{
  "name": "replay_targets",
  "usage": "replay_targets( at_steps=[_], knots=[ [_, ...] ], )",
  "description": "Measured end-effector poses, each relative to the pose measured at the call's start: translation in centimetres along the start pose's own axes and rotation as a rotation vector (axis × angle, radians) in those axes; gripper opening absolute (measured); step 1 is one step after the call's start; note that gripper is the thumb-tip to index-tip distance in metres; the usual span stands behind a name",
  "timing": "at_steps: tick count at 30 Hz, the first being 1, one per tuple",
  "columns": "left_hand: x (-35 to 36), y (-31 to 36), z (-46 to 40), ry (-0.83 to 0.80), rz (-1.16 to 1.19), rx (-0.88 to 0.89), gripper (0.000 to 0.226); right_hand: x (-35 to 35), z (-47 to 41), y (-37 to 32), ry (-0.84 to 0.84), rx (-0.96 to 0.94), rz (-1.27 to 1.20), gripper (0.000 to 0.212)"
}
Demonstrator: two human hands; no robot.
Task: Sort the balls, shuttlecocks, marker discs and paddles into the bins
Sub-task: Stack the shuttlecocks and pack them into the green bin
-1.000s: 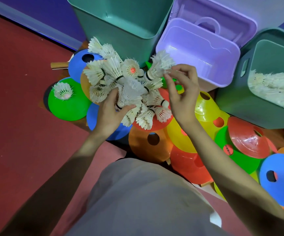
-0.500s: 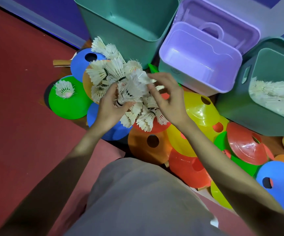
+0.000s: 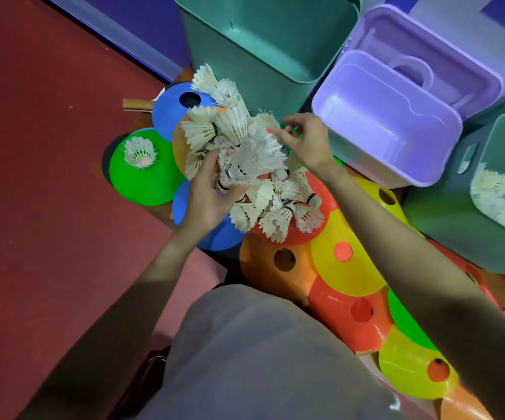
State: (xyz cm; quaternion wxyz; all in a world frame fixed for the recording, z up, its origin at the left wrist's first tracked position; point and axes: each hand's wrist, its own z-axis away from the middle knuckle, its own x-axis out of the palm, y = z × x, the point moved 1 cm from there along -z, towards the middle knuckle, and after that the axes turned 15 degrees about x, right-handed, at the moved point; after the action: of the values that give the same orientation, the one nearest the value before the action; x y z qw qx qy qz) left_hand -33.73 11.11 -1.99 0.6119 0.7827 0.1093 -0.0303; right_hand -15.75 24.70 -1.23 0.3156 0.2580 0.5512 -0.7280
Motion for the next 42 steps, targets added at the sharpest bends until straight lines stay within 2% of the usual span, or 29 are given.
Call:
replay_targets(
  at_steps=[4, 7, 11, 18, 20, 24, 27, 32, 34, 36, 38, 42],
  knots=[
    [-0.1, -0.3, 0.0, 0.010, -0.002, 0.001, 0.057, 0.5, -0.2, -0.4, 0.004, 0.048, 0.012, 0.027],
    [-0.3, 0.0, -0.2, -0.004, -0.020, 0.016, 0.056, -0.5, 0.8, -0.9, 0.159, 0.077, -0.064, 0.018],
    [-0.2, 0.0, -0.4, -0.015, -0.065, 0.015, 0.056, -2.4, 2.5, -0.1, 0.314, 0.113, -0.325, 0.014],
    [0.0, -0.5, -0.6, -0.073, -0.090, -0.001, 0.055, -5.1, 6.1, 0.7, 0.170, 0.169, -0.766, 0.025],
    [-0.1, -0.5, -0.7, -0.081, -0.091, -0.019, 0.056, -5.6, 6.9, 0.8, 0.082, 0.187, -0.764, 0.024],
    [0.0, -0.3, -0.8, -0.140, -0.091, -0.025, 0.056, -5.0, 7.5, 0.6, -0.080, 0.189, -0.579, 0.020],
    [0.3, 0.0, -0.8, -0.213, -0.111, 0.003, 0.058, -3.7, 7.8, -0.1, -0.117, 0.169, -0.506, 0.027],
    [0.5, 0.2, -0.8, -0.245, -0.141, 0.065, 0.076, -2.9, 7.7, -1.6, -0.100, 0.173, -0.506, 0.012],
    [0.2, 0.0, -0.7, -0.206, -0.110, 0.041, 0.078, -2.9, 7.5, -2.1, -0.132, 0.169, -0.491, 0.014],
    [0.0, -0.2, -0.5, -0.142, -0.096, -0.001, 0.068, -2.5, 7.1, -2.4, -0.191, 0.127, -0.469, 0.024],
    [-0.4, -0.6, -0.3, -0.071, -0.109, -0.048, 0.060, -2.1, 6.6, -2.8, -0.247, 0.088, -0.446, 0.024],
    [-1.4, -0.9, 0.1, 0.078, -0.093, -0.121, 0.061, -1.8, 5.3, -4.3, -0.283, 0.027, -0.420, 0.035]
  ],
)
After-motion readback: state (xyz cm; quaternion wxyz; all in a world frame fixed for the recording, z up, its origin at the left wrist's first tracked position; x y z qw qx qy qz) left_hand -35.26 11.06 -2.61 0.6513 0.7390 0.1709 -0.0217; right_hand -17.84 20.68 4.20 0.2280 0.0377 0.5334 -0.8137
